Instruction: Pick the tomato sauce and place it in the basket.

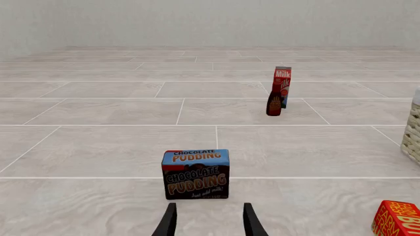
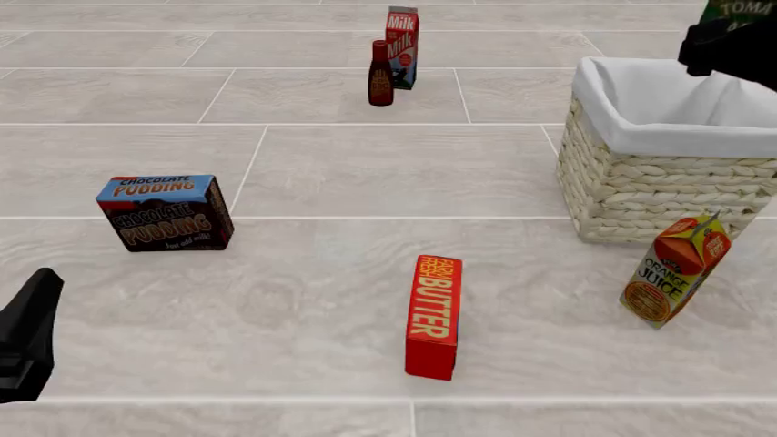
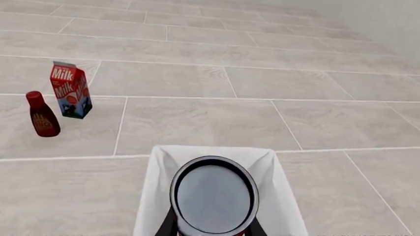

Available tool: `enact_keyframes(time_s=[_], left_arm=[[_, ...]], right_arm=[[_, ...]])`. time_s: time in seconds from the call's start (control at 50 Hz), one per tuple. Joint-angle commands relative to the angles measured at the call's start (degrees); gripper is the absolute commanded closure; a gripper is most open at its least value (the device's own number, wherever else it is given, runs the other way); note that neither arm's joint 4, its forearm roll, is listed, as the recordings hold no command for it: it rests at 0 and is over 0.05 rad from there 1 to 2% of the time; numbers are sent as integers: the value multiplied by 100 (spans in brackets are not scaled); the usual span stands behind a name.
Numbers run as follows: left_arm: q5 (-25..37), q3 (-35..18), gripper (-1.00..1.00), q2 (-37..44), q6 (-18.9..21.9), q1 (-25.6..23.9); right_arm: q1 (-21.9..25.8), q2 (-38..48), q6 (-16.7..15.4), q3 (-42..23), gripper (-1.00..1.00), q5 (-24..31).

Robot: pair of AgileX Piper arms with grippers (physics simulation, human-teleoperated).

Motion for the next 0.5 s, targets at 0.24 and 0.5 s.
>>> enact_keyframes(time_s=[0.24, 0.5], left_arm=[[0, 0, -100, 0, 0, 0], [0, 0, -100, 0, 0, 0]], right_arm=[[-23, 217, 114, -152, 100, 25], [-92, 323, 117, -166, 100, 13]])
